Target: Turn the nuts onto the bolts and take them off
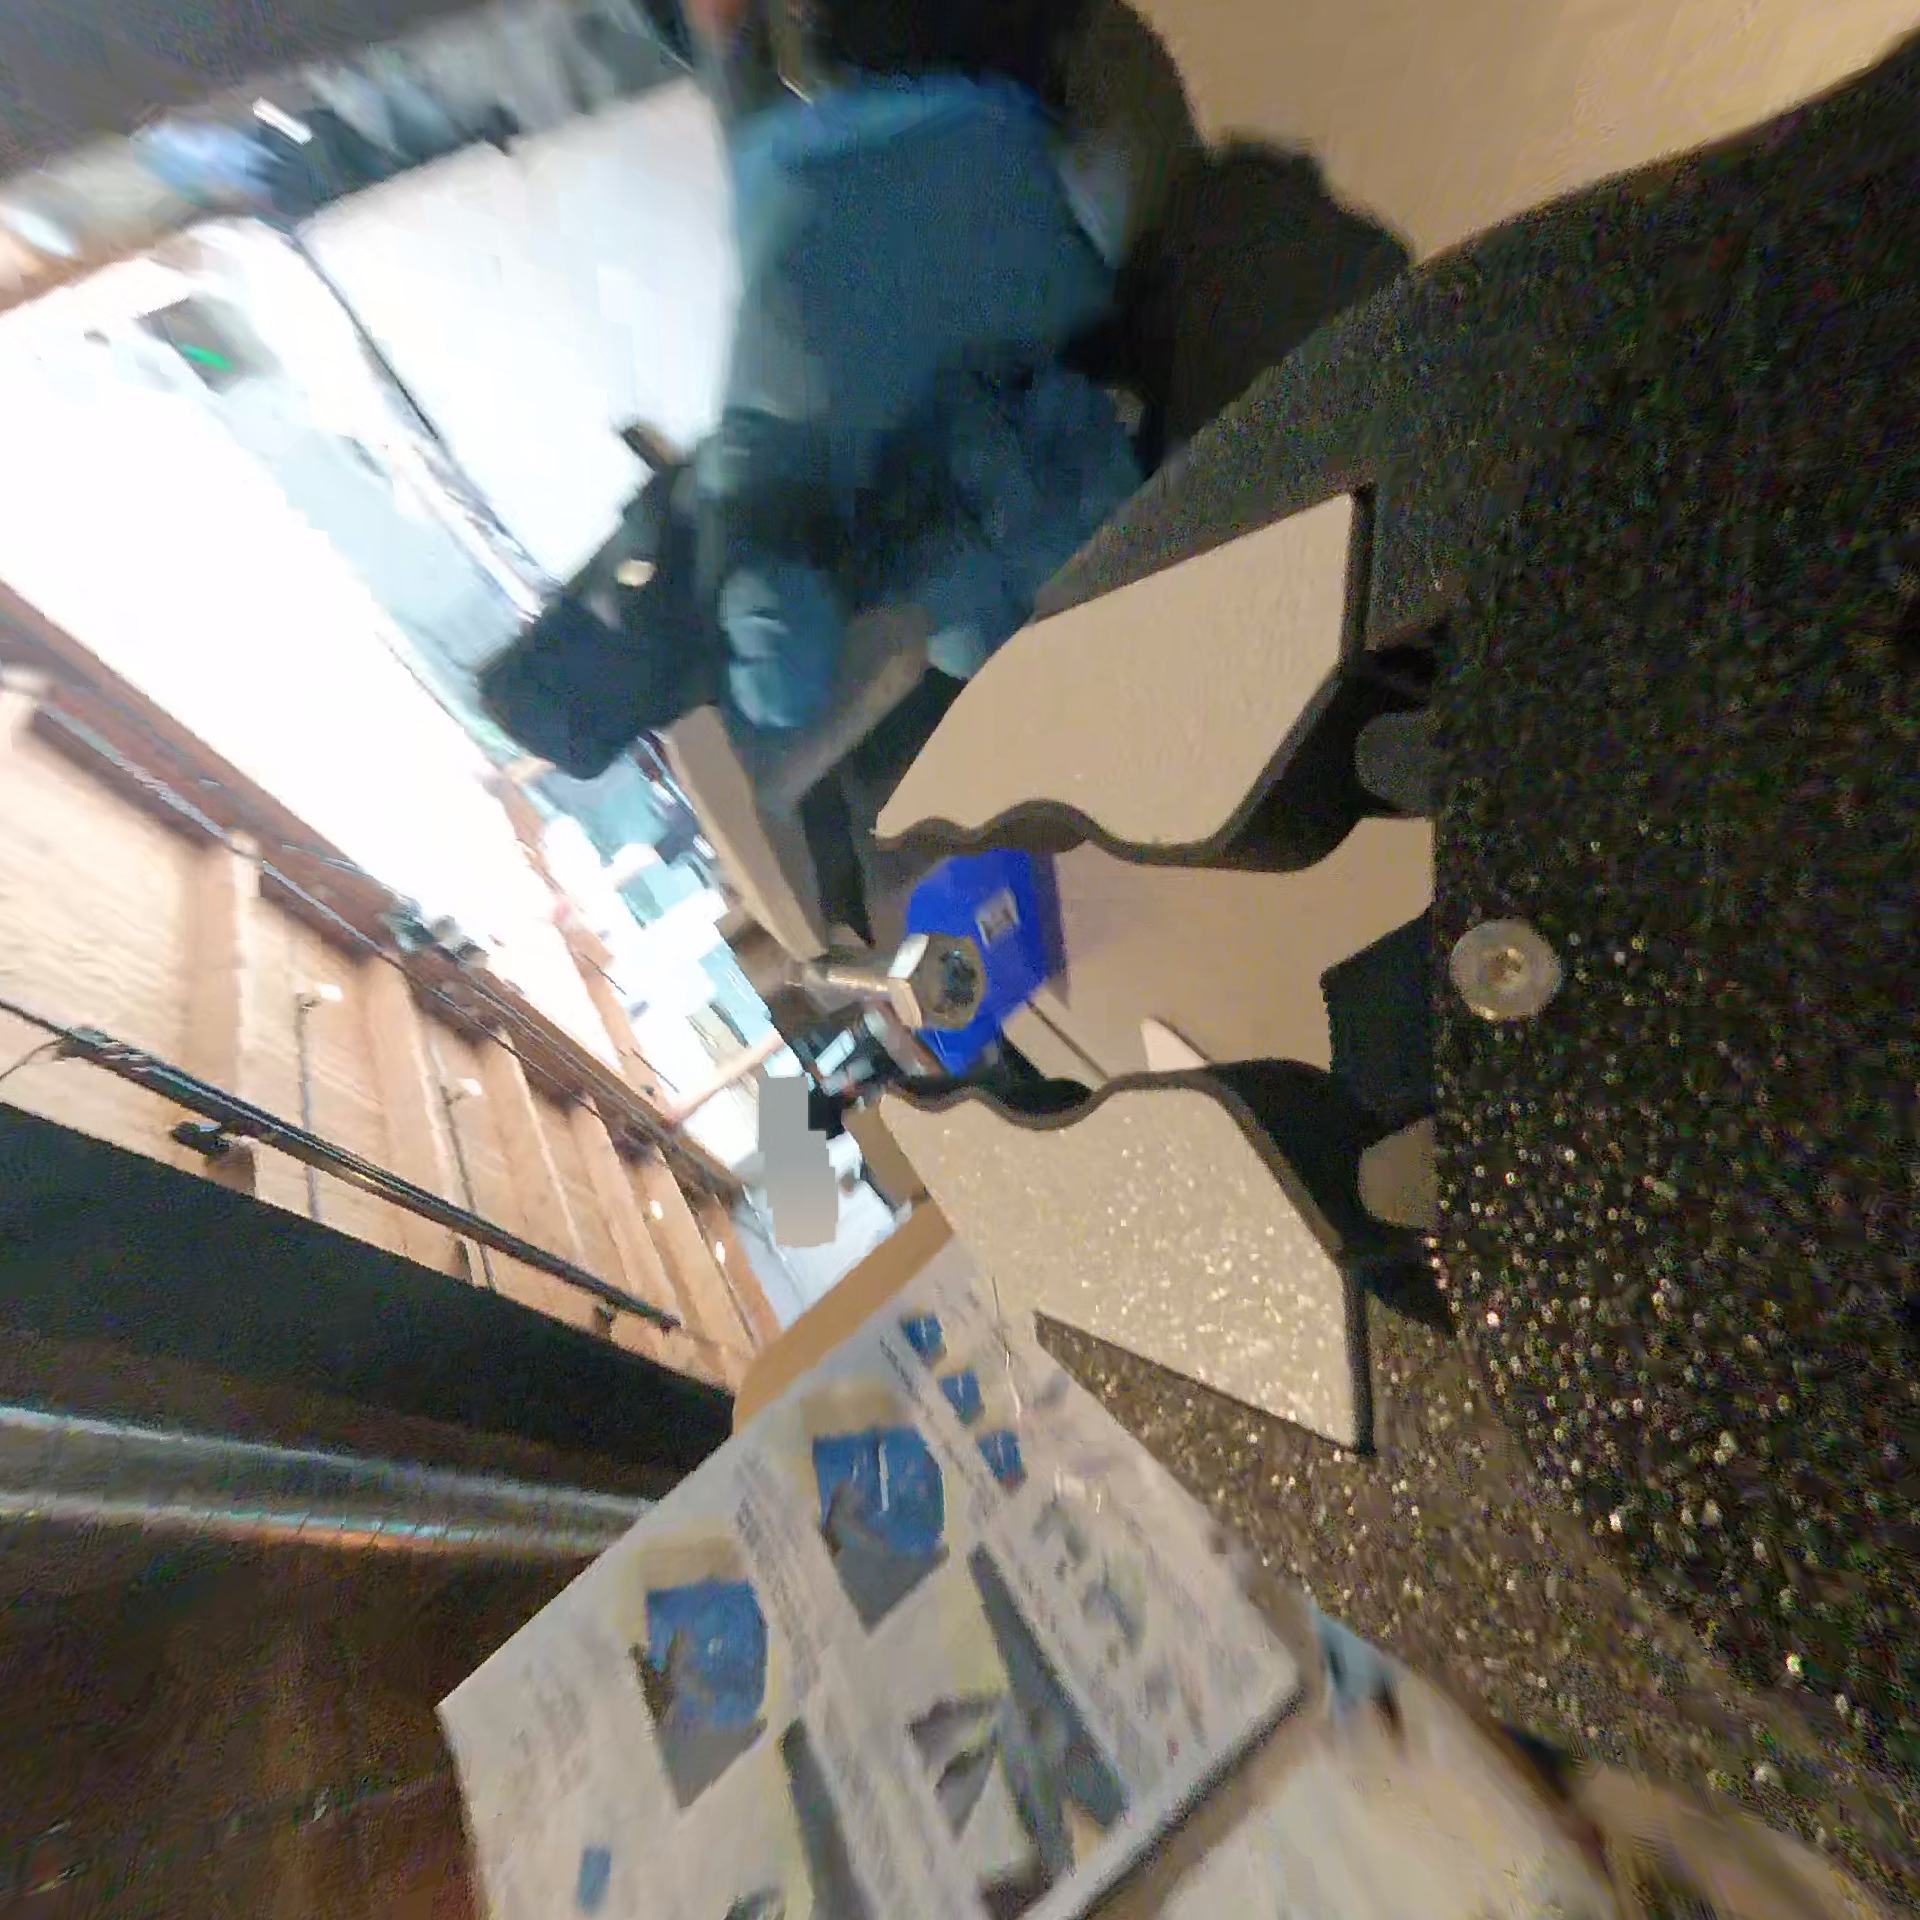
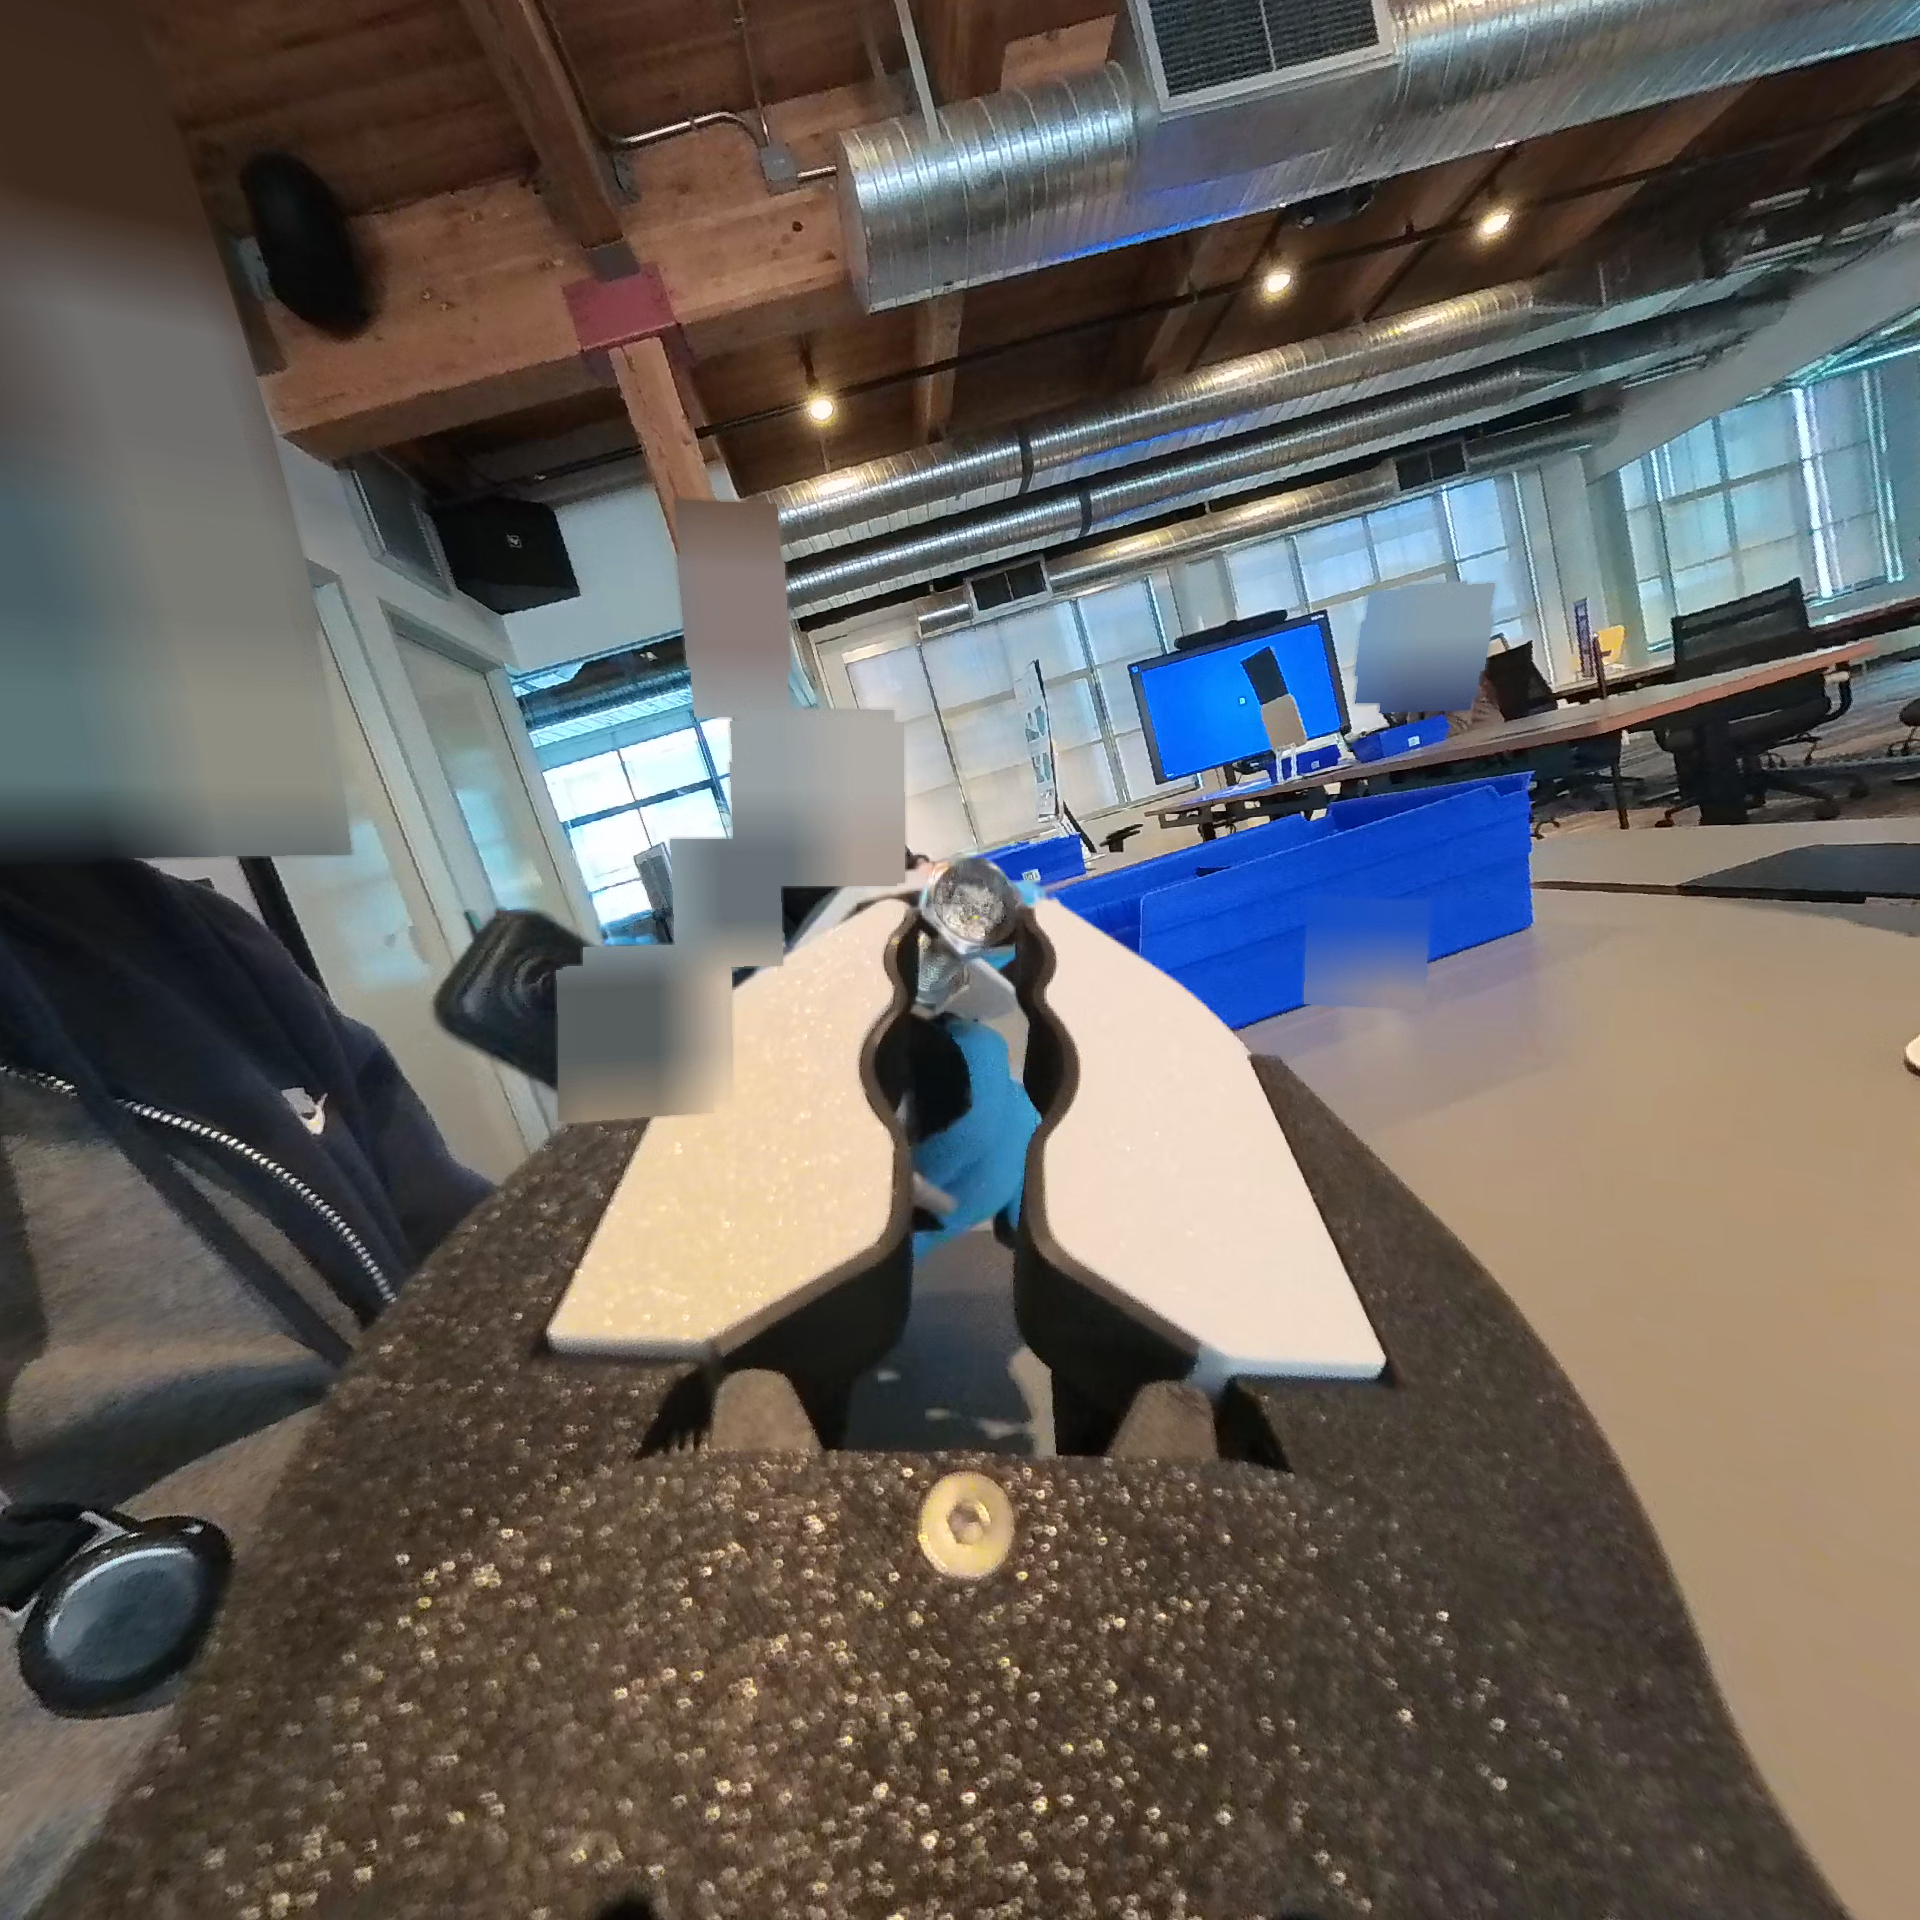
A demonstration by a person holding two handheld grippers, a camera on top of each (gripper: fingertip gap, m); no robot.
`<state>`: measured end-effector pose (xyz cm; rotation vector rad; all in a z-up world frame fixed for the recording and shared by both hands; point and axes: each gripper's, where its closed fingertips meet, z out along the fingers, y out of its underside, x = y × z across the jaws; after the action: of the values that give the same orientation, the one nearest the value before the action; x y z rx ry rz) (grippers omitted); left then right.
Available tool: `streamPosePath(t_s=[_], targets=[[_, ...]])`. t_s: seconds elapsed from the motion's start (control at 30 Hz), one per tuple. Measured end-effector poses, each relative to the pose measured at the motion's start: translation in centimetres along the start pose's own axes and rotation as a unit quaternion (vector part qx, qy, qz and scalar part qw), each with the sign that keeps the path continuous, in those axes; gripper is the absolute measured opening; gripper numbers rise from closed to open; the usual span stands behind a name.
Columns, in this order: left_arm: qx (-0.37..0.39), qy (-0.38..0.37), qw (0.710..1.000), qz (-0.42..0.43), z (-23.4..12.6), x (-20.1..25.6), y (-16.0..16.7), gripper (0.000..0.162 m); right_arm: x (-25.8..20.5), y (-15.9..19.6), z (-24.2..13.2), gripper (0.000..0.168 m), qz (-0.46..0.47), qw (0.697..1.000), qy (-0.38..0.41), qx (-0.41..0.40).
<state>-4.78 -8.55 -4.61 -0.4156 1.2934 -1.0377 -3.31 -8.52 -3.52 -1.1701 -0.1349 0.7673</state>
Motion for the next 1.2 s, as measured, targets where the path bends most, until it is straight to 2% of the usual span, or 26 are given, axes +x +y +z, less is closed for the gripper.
streamPosePath(t_s=[0.1, 0.2, 0.3, 0.37, 0.43, 0.5, 0.6, 0.67, 0.73, 0.83, 0.9, 0.97, 1.03, 1.1, 1.2], targets=[[0.031, 0.018, 0.987, -0.154, -0.3, -1.1, -0.4, 0.042, 0.1, -0.1, -0.1, 0.017, 0.004, 1.000, 0.000, 0.005], [0.039, 0.057, 0.953, -0.294, -0.4, -1.4, 0.0, 0.036, 0.1, -0.1, 0.0, 0.017, 0.004, 1.000, 0.000, 0.003], [0.022, 0.092, 0.925, -0.368, -0.2, -0.8, 0.7, 0.029, 0.1, 0.0, 0.0, 0.017, 0.004, 1.000, 0.001, 0.002], [0.023, 0.119, 0.922, -0.369, -0.3, 0.0, 0.4, 0.023, 0.1, 0.1, 0.0, 0.017, 0.005, 1.000, -0.001, 0.001], [0.008, 0.113, 0.938, -0.328, -0.2, 0.4, 0.8, 0.018, 0.0, 0.1, 0.1, 0.017, 0.004, 1.000, -0.003, -0.002], [0.001, 0.090, 0.964, -0.250, -0.2, 0.3, 0.8, 0.017, 0.0, 0.2, 0.1, 0.017, 0.005, 1.000, -0.002, -0.002], [-0.020, 0.025, 0.999, -0.030, -0.2, 0.0, 1.0, 0.018, 0.0, 0.2, 0.2, 0.017, 0.005, 1.000, -0.003, -0.003], [-0.045, -0.032, 0.992, 0.112, -0.1, -0.4, 1.2, 0.018, 0.1, 0.2, 0.1, 0.017, 0.005, 1.000, 0.000, -0.003], [-0.037, -0.065, 0.984, 0.164, -0.1, -0.6, 0.3, 0.036, 0.0, 0.1, 0.1, 0.017, 0.005, 1.000, -0.002, -0.001], [0.022, -0.036, 0.995, 0.095, -0.4, 0.0, -1.4, 0.039, 0.0, 0.1, 0.1, 0.017, 0.005, 1.000, 0.000, 0.001], [0.051, -0.008, 0.998, -0.027, -0.6, -0.3, -1.9, 0.039, 0.1, 0.0, 0.0, 0.017, 0.005, 1.000, 0.001, 0.004], [0.062, 0.019, 0.985, -0.161, -0.6, -0.9, -1.6, 0.039, 0.1, 0.0, 0.0, 0.017, 0.002, 1.000, 0.002, 0.004], [0.062, 0.042, 0.963, -0.258, -0.5, -1.2, -1.2, 0.039, 0.1, -0.1, 0.0, 0.017, 0.002, 1.000, 0.003, 0.005], [0.050, 0.055, 0.950, -0.302, -0.4, -1.3, -0.5, 0.038, 0.2, -0.1, 0.0, 0.017, 0.006, 1.000, 0.002, 0.007], [0.021, 0.066, 0.952, -0.300, -0.1, -0.6, 0.3, 0.039, 0.1, 0.0, 0.0, 0.017, 0.013, 1.000, -0.002, 0.007]])
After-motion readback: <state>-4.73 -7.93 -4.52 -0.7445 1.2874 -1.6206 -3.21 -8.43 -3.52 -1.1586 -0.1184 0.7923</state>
